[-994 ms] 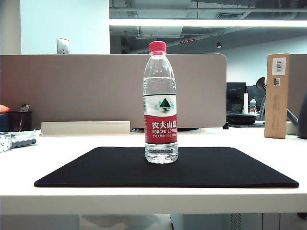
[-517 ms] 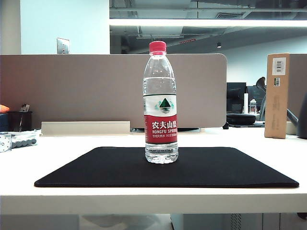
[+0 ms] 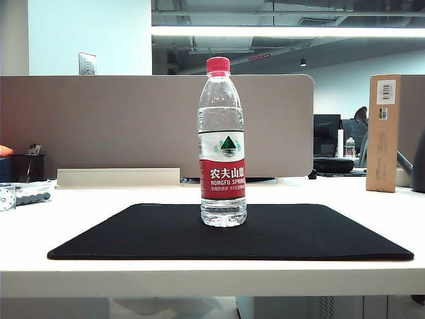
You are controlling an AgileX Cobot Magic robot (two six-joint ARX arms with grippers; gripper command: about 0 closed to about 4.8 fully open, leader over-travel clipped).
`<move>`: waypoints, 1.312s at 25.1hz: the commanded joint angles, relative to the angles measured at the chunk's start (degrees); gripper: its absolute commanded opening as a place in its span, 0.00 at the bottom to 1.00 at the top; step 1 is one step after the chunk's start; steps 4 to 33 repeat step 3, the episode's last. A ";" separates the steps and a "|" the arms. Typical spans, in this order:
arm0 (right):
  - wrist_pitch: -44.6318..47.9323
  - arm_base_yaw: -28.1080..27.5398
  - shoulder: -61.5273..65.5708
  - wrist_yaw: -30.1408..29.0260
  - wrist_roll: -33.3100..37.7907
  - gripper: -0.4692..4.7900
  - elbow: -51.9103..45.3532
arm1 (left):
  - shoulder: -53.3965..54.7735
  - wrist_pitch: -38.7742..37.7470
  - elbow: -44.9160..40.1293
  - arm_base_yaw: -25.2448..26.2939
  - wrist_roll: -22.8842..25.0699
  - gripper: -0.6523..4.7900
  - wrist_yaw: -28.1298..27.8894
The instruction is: Stand the plastic bottle up on the black mouse pad.
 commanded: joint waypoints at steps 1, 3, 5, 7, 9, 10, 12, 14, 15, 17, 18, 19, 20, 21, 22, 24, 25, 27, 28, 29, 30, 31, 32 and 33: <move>0.96 0.04 0.07 -0.11 0.20 0.09 -0.24 | 0.02 0.52 0.26 -0.02 -0.17 0.11 0.09; 0.96 0.04 0.07 -0.11 0.17 0.09 -0.24 | 0.02 0.50 0.26 -0.02 -0.17 0.11 0.09; 0.96 0.04 0.07 -0.11 0.17 0.09 -0.24 | 0.02 0.50 0.26 -0.02 -0.17 0.11 0.09; 0.96 0.04 0.07 -0.11 0.17 0.09 -0.24 | 0.02 0.50 0.26 -0.02 -0.17 0.11 0.09; 0.96 0.04 0.07 -0.11 0.17 0.09 -0.24 | 0.02 0.50 0.26 -0.02 -0.17 0.11 0.09; 0.96 0.04 0.07 -0.11 0.17 0.09 -0.24 | 0.02 0.50 0.26 -0.02 -0.17 0.11 0.09; 0.96 0.04 0.07 -0.11 0.17 0.09 -0.24 | 0.02 0.50 0.26 -0.02 -0.17 0.11 0.09; 0.96 0.04 0.07 -0.11 0.17 0.09 -0.24 | 0.02 0.50 0.26 -0.02 -0.17 0.11 0.09; 0.96 0.04 0.07 -0.11 0.17 0.09 -0.24 | 0.02 0.50 0.26 -0.02 -0.17 0.11 0.09; 0.96 0.04 0.07 -0.11 0.17 0.09 -0.24 | 0.02 0.50 0.26 -0.02 -0.17 0.11 0.09; 0.96 0.04 0.07 -0.11 0.17 0.09 -0.24 | 0.02 0.50 0.26 -0.02 -0.17 0.11 0.09; 0.96 0.04 0.07 -0.11 0.17 0.09 -0.24 | 0.02 0.50 0.26 -0.02 -0.17 0.11 0.09; 0.96 0.04 0.07 -0.11 0.17 0.09 -0.24 | 0.02 0.50 0.26 -0.02 -0.17 0.11 0.09; 0.96 0.04 0.07 -0.11 0.17 0.09 -0.24 | 0.02 0.50 0.26 -0.02 -0.17 0.11 0.09; 0.96 0.04 0.07 -0.11 0.17 0.09 -0.24 | 0.02 0.50 0.26 -0.02 -0.17 0.11 0.09; 0.96 0.04 0.07 -0.11 0.17 0.09 -0.24 | 0.02 0.50 0.26 -0.02 -0.17 0.11 0.09; 0.96 0.04 0.07 -0.11 0.17 0.09 -0.24 | 0.02 0.50 0.26 -0.02 -0.17 0.11 0.09; 0.96 0.04 0.07 -0.11 0.17 0.09 -0.24 | 0.02 0.50 0.26 -0.02 -0.17 0.11 0.09; 0.96 0.04 0.07 -0.11 0.17 0.09 -0.24 | 0.02 0.50 0.26 -0.02 -0.17 0.11 0.09; 0.96 0.04 0.07 -0.11 0.17 0.09 -0.24 | 0.02 0.50 0.26 -0.02 -0.17 0.11 0.09; 0.96 0.04 0.07 -0.11 0.17 0.09 -0.24 | 0.02 0.50 0.26 -0.02 -0.17 0.11 0.09; 0.96 0.04 0.07 -0.11 0.17 0.09 -0.24 | 0.02 0.50 0.26 -0.02 -0.17 0.11 0.09; 0.96 0.04 0.07 -0.11 0.17 0.09 -0.24 | 0.02 0.50 0.26 -0.02 -0.17 0.11 0.09; 0.96 0.04 0.07 -0.11 0.17 0.09 -0.24 | 0.02 0.50 0.26 -0.02 -0.17 0.11 0.09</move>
